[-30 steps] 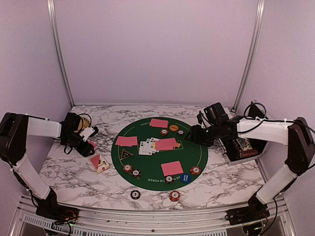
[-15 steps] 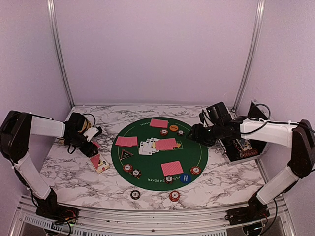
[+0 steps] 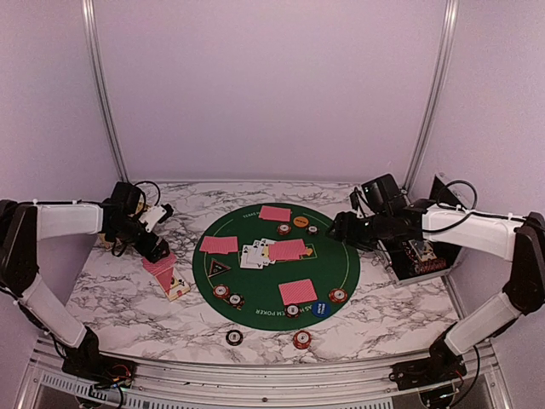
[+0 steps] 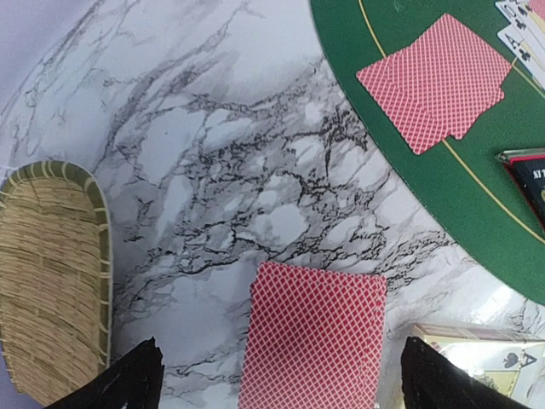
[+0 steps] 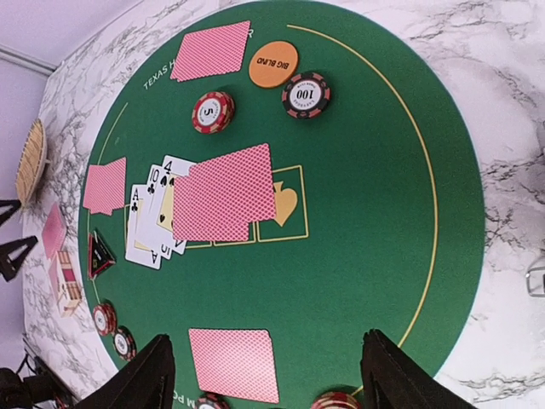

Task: Distribute texas hold em gaming equipment
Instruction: Place the face-down deck piles at the center of the board.

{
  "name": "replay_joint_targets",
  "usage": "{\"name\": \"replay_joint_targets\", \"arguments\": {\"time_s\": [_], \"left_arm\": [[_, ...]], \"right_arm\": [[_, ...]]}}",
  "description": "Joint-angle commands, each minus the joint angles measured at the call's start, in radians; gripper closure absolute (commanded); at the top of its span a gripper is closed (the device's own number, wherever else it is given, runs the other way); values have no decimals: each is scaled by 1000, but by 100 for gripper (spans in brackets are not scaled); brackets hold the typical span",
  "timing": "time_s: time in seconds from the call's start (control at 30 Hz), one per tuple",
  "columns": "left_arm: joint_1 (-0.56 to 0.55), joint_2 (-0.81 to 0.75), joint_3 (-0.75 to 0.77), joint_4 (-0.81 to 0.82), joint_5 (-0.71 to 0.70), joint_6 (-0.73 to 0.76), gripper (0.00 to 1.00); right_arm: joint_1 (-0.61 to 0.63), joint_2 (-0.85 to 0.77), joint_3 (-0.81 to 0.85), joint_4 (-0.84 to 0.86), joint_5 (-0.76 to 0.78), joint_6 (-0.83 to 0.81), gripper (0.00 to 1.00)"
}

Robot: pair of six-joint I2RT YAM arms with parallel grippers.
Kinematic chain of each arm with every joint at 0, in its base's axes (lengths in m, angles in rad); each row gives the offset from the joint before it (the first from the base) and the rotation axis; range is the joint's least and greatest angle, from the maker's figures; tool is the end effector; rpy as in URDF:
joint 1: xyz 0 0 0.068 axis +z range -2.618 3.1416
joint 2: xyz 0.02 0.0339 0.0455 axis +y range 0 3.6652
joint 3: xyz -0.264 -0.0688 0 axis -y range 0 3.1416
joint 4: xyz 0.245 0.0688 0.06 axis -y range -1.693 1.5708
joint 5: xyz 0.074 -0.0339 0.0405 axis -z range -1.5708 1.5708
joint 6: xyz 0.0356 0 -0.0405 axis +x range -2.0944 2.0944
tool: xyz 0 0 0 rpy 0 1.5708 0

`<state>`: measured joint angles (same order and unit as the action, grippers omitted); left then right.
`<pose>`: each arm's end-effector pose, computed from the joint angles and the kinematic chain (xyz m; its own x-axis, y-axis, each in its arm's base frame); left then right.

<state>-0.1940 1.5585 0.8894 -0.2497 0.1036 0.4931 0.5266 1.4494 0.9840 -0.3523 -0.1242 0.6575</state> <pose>0.3060 -0.0639 0.1856 -0.5671 0.5912 -0.5734 0.5923 0.7765 0.2148 0.2646 0.1589 0.2395 -0.8488 0.2080 -0.4861 -0.0673 0.8694 0.4895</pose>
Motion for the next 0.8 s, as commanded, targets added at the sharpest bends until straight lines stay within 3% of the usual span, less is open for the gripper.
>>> {"name": "replay_joint_targets", "arguments": {"time_s": [0.0,0.17,0.37,0.53,0.77], "left_arm": [[1,-92,84,-97,5,-9,1],[14,-156,140,-141,-2,-30,1],[114,-218,122,-118,53,-78,1],[186,-263,-29,86,103,-166,1],[225,-349,-348,523,114,-261,1]], "right_arm": [[-18,-51,51,-53,65,-20,22],[-34,-98,55,-92,164,-52,2],[-73,-182,-3,-83,325,-112,1],[-118,-236,-81,-26,586,-117,1],[-125,-339,-432,477,917,-298,1]]}}
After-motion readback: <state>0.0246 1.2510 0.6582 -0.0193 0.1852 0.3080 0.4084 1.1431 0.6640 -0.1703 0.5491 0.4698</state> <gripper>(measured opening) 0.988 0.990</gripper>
